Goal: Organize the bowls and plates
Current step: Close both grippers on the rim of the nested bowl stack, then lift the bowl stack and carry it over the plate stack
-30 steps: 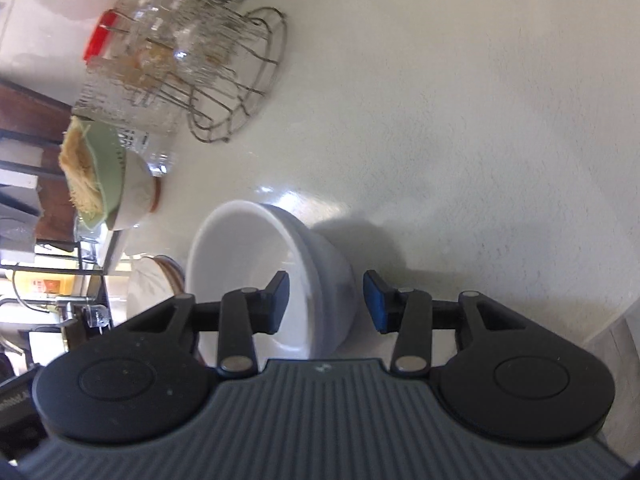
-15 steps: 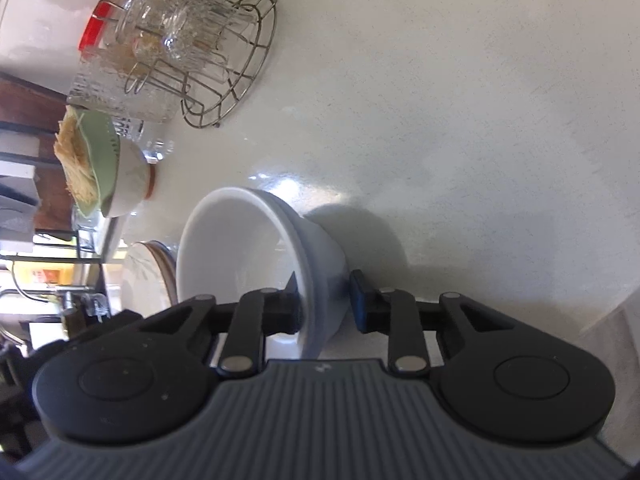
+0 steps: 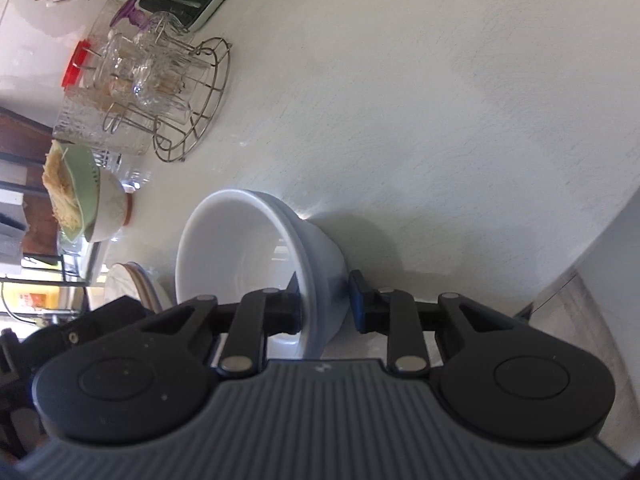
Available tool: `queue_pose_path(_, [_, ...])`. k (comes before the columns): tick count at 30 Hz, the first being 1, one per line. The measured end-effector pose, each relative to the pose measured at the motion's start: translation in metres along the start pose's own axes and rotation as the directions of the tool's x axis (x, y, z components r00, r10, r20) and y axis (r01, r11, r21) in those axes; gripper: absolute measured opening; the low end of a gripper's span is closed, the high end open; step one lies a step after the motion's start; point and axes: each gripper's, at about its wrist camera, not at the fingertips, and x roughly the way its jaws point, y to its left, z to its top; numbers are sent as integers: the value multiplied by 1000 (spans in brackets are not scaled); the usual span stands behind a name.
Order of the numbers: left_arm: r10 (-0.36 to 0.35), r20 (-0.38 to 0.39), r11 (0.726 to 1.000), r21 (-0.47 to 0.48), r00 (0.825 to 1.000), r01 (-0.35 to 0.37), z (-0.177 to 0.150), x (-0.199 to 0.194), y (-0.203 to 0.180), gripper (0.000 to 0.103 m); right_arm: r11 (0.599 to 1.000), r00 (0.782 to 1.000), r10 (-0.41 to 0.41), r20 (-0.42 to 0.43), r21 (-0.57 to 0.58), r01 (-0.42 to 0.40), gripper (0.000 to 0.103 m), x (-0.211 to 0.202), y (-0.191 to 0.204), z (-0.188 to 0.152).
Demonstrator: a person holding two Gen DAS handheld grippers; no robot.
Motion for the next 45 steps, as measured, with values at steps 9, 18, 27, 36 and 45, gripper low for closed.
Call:
queue_pose_path(9, [24,-62,999,30,998,-22,-7,27,-9,62,1000,1000,-5,6,-19,6,25,-7,-6,-1])
queue_pose_path(18, [40,-77,999,-15,996,-41,-9,44,-6,61,1000,1000,5,-1,-3,-5,25,-8,-13,-2])
queue_pose_path(27, [46,-85,998,-45,995,-50,-13,58,0,51,1000,1000,3,-3,-6,-3,25,-6,-13,-2])
queue_pose_path(36, [64,-68,993,-96,996,-71,-17,62,12,20,1000,1000,2,-8,-8,-2,26,-2,-13,-3])
queue_pose_path(45, [59,-47,994,-88,997,-63,-20,57,14,18,1000,1000,-1,-13,-19,1,26,-1,-10,-4])
